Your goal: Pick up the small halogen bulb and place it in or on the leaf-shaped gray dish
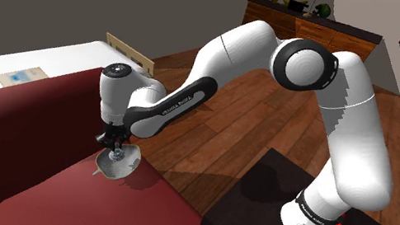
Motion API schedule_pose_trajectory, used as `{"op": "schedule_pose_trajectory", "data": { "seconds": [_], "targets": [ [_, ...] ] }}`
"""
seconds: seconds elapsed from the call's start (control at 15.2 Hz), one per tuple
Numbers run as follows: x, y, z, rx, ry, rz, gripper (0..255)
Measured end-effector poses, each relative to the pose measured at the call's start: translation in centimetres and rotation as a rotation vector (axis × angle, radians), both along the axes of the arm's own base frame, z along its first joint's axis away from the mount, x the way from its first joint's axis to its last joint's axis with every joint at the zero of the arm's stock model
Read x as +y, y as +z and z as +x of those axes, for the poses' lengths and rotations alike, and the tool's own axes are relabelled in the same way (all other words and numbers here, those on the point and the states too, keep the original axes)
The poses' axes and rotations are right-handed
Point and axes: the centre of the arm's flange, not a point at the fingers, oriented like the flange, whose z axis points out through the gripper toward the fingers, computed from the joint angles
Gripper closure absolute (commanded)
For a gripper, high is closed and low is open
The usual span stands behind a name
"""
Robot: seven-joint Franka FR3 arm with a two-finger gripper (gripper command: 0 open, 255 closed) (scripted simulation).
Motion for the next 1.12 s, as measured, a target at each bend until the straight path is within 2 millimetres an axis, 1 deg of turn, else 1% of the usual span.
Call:
{"op": "schedule_pose_trajectory", "data": {
  "seconds": [0.07, 0.46, 0.53, 0.73, 0.79, 0.92, 1.12],
  "targets": [
    [0.0, 0.0, 0.0, 0.000, 0.000, 0.000, 0],
    [0.0, 0.0, 0.0, 0.000, 0.000, 0.000, 0],
    [-0.1, 0.6, -0.1, 0.000, 0.000, 0.000, 0],
    [0.0, 3.9, -0.7, -0.001, 0.000, 0.000, 0],
    [0.0, 4.4, -0.6, -0.001, 0.000, 0.001, 0],
    [0.0, 4.8, -0.7, -0.001, 0.000, 0.000, 0],
    [0.0, 4.9, -0.7, 0.000, 0.000, 0.000, 0]
  ]
}}
